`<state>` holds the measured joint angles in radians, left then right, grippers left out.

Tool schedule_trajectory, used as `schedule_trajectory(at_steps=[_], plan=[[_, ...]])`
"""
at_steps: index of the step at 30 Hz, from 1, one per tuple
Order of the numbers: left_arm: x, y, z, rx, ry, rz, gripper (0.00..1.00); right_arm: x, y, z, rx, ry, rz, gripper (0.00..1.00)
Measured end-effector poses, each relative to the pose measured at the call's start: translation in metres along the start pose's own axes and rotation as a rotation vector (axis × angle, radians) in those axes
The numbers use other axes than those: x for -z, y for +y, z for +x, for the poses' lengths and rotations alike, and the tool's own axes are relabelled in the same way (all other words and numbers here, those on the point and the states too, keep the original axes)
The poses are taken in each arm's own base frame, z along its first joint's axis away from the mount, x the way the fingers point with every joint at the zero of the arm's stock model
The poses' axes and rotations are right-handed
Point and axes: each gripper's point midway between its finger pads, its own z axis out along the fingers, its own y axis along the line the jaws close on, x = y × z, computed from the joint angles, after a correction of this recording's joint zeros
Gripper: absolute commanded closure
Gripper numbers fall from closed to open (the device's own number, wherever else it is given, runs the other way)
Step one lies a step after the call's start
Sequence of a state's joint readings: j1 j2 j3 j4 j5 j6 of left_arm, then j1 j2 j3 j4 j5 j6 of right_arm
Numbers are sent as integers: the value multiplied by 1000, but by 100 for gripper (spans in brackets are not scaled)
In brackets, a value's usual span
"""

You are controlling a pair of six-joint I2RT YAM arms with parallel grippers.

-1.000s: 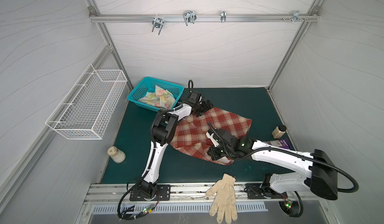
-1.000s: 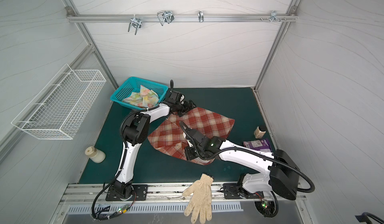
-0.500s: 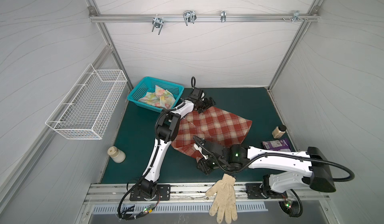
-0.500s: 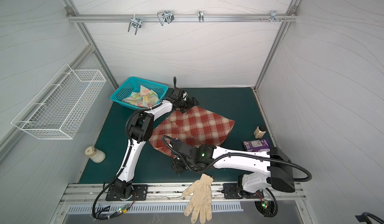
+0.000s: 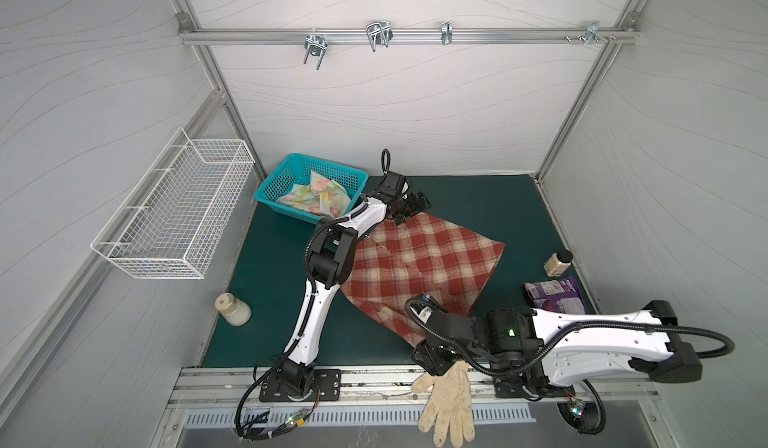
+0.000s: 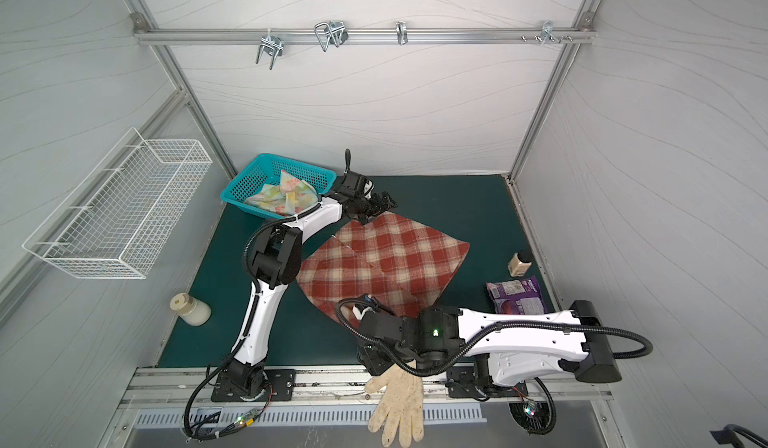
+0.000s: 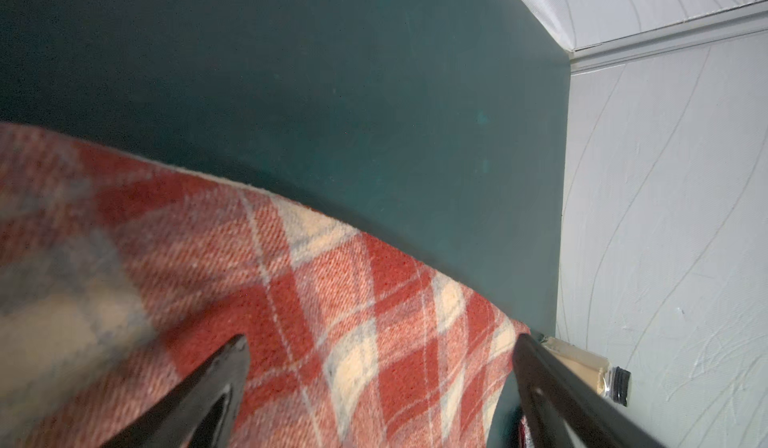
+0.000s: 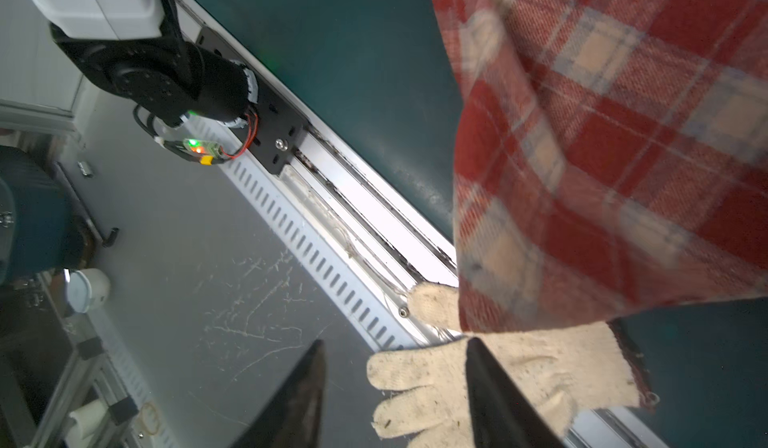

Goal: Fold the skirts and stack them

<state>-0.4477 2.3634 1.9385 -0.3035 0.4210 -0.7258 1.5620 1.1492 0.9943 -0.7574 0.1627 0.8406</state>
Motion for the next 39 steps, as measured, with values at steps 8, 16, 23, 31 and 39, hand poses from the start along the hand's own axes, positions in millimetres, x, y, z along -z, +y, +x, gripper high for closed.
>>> schedule_trajectory(at_steps=[8, 16, 23, 31, 39], plan=[[32, 3, 20, -3, 5, -29, 1, 22, -43, -37, -46, -159, 121, 1], [112, 7, 64, 12, -43, -66, 1, 36, -183, -124, -349, -301, 278, 1], [180, 18, 100, 37, -143, -83, 1, 20, -303, -161, -568, -278, 330, 1], [207, 96, 161, 109, -162, -274, 1, 2, -405, -181, -742, -274, 345, 1], [226, 156, 179, 217, -204, -380, 1, 3, -458, -201, -785, -300, 369, 1]])
